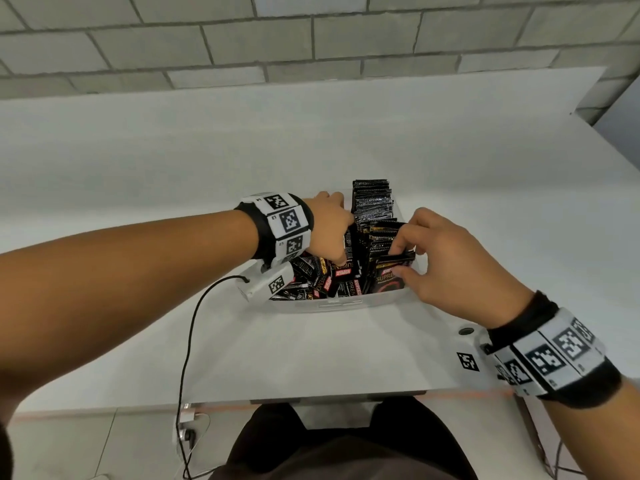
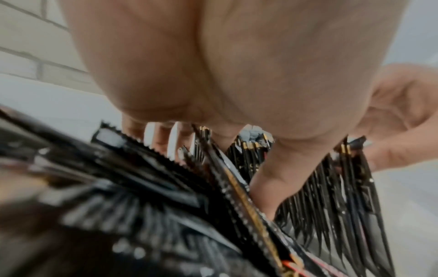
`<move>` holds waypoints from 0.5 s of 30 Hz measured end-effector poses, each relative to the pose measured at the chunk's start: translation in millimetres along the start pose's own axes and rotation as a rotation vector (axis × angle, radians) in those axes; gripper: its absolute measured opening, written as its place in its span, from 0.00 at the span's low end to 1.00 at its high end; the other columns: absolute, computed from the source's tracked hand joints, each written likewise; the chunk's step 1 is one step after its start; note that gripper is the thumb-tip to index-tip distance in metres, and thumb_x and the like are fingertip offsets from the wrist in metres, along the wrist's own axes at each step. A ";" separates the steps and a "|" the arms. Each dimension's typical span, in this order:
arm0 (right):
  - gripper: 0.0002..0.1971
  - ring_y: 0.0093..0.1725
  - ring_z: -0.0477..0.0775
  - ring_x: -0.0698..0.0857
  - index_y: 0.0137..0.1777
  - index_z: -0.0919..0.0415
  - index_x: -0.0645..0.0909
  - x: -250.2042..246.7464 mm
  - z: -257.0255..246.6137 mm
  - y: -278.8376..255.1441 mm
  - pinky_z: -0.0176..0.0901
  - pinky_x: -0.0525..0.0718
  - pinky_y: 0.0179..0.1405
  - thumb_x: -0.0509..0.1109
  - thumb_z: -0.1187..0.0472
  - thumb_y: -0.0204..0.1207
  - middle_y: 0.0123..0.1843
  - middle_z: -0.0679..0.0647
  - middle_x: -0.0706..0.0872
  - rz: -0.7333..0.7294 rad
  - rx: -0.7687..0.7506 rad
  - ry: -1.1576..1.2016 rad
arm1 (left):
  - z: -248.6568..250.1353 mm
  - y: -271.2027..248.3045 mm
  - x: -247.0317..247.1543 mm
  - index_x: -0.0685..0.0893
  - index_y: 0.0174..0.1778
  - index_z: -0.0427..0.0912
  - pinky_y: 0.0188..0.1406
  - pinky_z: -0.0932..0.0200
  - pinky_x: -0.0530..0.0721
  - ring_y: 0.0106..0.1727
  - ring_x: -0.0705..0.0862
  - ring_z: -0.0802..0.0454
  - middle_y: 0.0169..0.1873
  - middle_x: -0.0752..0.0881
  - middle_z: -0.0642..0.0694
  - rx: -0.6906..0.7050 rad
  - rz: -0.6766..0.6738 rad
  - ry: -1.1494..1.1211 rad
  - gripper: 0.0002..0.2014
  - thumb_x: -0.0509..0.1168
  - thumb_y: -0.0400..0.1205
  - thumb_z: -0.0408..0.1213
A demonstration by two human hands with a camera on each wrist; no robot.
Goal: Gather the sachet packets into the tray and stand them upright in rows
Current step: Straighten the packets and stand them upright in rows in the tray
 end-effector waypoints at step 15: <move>0.25 0.53 0.45 0.74 0.67 0.33 0.83 3.6 4.5 1.8 0.46 0.82 0.48 0.77 0.62 0.77 0.55 0.43 0.73 -0.088 -0.170 -0.019 | -9.1 3.8 -12.4 0.80 0.72 0.39 0.59 0.49 0.85 0.58 0.79 0.45 0.66 0.76 0.39 -0.049 -0.064 -0.133 0.43 0.80 0.67 0.63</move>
Point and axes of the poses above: each hand's wrist, its own y-axis towards the middle knuckle, its own x-axis out of the palm, z = x × y, the point moved 1 cm from there along y, towards the middle knuckle
